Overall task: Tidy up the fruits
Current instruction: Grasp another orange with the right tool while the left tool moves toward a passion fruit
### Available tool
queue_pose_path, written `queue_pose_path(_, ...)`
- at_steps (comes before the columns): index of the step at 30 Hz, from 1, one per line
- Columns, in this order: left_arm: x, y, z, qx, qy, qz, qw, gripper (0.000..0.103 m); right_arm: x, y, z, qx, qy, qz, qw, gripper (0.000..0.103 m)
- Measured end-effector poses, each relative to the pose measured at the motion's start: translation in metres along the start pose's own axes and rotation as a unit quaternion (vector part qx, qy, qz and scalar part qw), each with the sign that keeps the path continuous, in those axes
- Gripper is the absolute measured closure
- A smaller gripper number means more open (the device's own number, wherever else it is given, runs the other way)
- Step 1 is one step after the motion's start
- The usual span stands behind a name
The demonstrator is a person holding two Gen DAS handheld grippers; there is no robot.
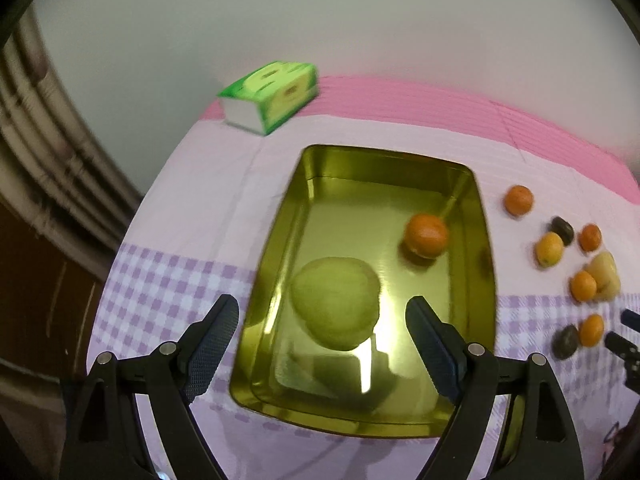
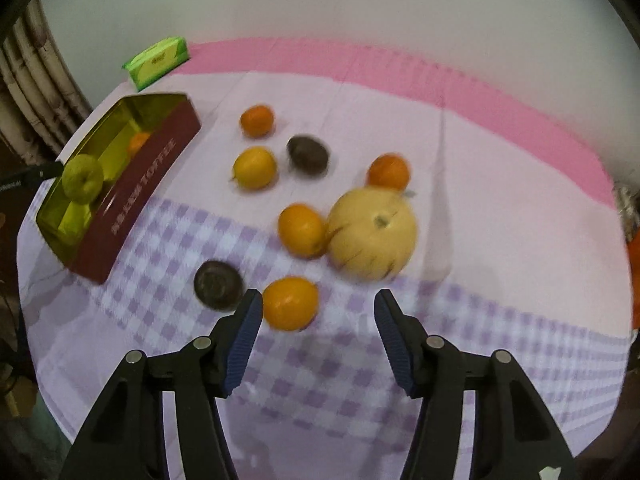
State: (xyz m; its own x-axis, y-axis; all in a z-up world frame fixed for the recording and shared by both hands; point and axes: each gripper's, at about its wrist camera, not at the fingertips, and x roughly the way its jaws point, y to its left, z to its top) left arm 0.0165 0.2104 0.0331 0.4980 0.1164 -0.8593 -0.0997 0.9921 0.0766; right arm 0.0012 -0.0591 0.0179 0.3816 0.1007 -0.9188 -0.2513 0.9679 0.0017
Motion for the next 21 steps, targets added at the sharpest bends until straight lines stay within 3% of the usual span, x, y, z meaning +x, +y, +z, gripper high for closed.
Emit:
queue_pose_path(8,-0.009,-0.029,-0.006,0.044,-0.006,-0.018,0.9989,0.017,0.028,0.027,-0.007,-0.020,0.011,0.012,1.000,0.060)
queue_pose_path(21,-0.018,-0.091,-0.016,0.095,0.011,-0.068,0.9931,0.017,0.046,0.025,-0.002,-0.010,0.006,0.024,1.000,0.065)
